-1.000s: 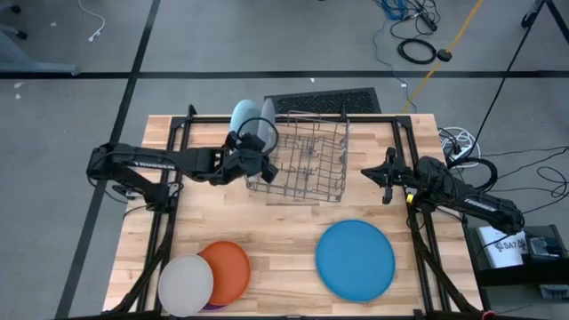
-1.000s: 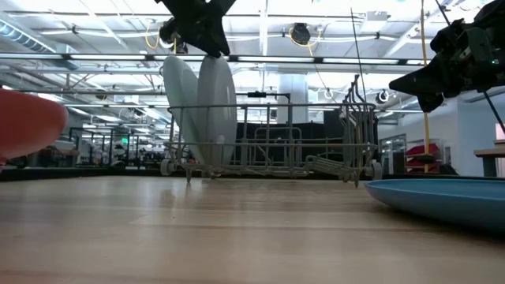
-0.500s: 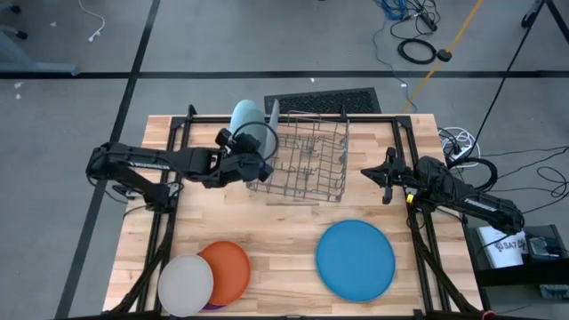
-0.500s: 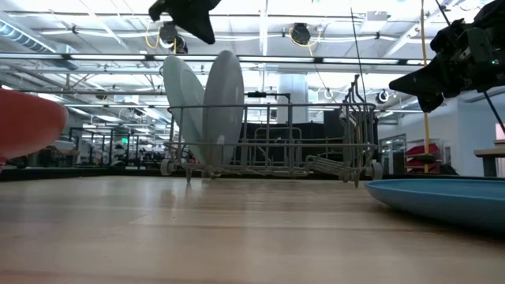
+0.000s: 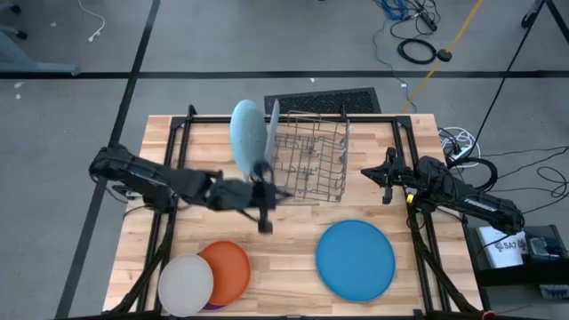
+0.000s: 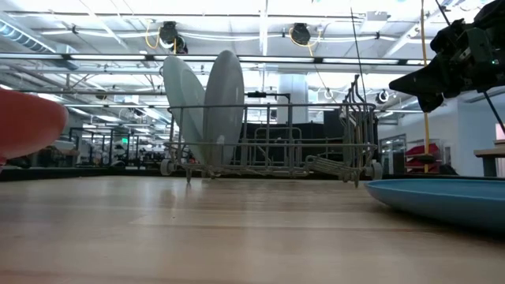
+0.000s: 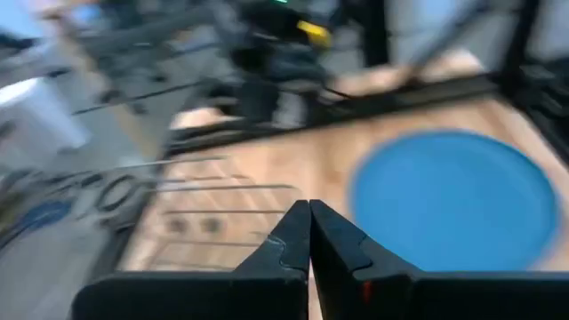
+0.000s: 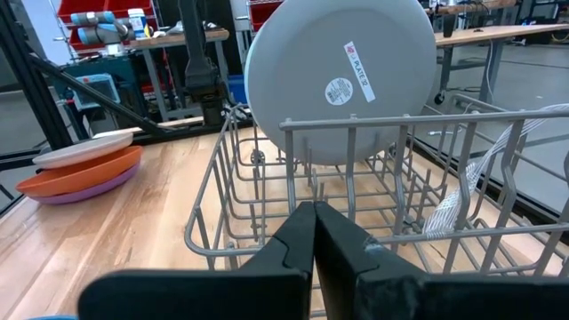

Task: Sort dishes
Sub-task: Put the blue plate into the dish rack

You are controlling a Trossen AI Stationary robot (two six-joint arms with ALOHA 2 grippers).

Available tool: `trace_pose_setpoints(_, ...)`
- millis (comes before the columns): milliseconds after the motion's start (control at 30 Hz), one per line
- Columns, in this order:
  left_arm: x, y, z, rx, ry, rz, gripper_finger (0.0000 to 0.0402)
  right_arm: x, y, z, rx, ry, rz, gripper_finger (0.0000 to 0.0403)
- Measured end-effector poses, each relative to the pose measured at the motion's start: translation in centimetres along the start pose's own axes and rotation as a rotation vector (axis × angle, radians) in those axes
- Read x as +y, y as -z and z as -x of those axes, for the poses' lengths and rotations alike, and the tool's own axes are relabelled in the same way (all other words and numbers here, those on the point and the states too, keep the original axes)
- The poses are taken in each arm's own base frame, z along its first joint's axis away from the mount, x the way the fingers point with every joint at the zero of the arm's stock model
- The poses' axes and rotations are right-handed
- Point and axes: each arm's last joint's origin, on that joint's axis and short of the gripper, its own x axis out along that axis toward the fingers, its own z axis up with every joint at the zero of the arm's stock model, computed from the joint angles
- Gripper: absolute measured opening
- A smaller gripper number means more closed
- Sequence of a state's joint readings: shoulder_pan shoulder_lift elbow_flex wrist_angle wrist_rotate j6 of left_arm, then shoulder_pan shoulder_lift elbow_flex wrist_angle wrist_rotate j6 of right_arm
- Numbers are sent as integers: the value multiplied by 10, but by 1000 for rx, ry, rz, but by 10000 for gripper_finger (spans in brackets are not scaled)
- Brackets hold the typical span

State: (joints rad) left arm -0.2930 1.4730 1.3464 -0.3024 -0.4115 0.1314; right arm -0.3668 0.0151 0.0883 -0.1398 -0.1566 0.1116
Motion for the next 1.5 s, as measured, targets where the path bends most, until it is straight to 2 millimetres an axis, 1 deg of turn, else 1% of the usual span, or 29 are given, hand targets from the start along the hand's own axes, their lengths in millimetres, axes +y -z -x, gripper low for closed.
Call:
trace_pose_setpoints(67,-18,8,-15,40,59,-50,14,0,0,0,0,0,0,4)
trace_pose_setpoints(133,-38,21,-35,95,134,-106,33,0,0,0,0,0,0,4)
trace_pose_setpoints(233,-71,45,-66,154,254,-196,82,0,0,0,-1,0,0,4)
trace_pose_setpoints(300,-95,59,-82,155,299,-284,122,0,0,0,0,0,-1,4)
trace_pose_setpoints(367,-117,72,-95,140,332,-400,159,0,0,0,-1,0,-4,4)
trace_pose_setpoints(433,-136,79,-105,140,335,-523,189,0,0,0,-1,0,-5,4)
trace_pose_setpoints(500,-149,83,-113,154,322,-603,206,0,0,0,-1,0,-5,4)
trace_pose_setpoints(567,-160,86,-122,163,332,-658,210,0,0,0,-1,-1,-6,4)
trace_pose_setpoints(767,-179,87,-147,156,378,-773,191,0,0,0,0,0,-7,4)
trace_pose_setpoints(867,-181,89,-160,207,395,-793,179,0,0,0,-1,-1,-7,4)
trace_pose_setpoints(1000,-181,99,-177,286,411,-853,166,0,0,0,-1,-1,-4,4)
trace_pose_setpoints(1067,-182,102,-184,286,415,-886,163,0,0,0,0,-1,-1,4)
trace_pose_setpoints(1200,-187,110,-193,306,436,-948,161,0,0,0,0,-1,0,4)
trace_pose_setpoints(1367,-188,113,-197,308,423,-951,159,0,0,0,1,0,11,4)
trace_pose_setpoints(1433,-188,113,-198,300,406,-949,147,0,0,0,0,0,16,4)
trace_pose_setpoints(1500,-188,112,-200,284,395,-940,125,0,0,0,1,0,19,4)
